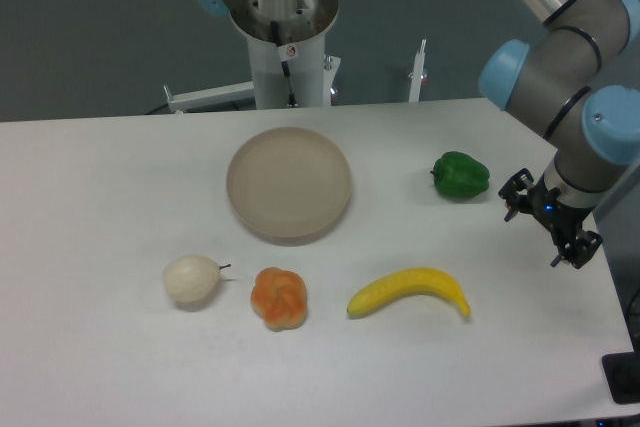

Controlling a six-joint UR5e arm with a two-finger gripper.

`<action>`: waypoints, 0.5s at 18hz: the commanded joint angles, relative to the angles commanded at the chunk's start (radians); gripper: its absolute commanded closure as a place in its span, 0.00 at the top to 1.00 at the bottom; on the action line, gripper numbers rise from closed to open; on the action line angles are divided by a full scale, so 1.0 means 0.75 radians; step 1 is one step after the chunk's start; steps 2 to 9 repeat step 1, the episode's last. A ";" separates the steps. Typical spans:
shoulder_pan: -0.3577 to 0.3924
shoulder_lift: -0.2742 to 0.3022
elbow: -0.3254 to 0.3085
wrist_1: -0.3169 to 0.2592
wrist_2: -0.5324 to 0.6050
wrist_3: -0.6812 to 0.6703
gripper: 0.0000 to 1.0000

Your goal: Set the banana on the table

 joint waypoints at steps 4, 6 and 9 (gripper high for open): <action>-0.004 0.002 -0.004 0.002 0.000 -0.002 1.00; -0.004 0.002 -0.004 0.002 0.000 -0.002 1.00; -0.004 0.002 -0.004 0.002 0.000 -0.002 1.00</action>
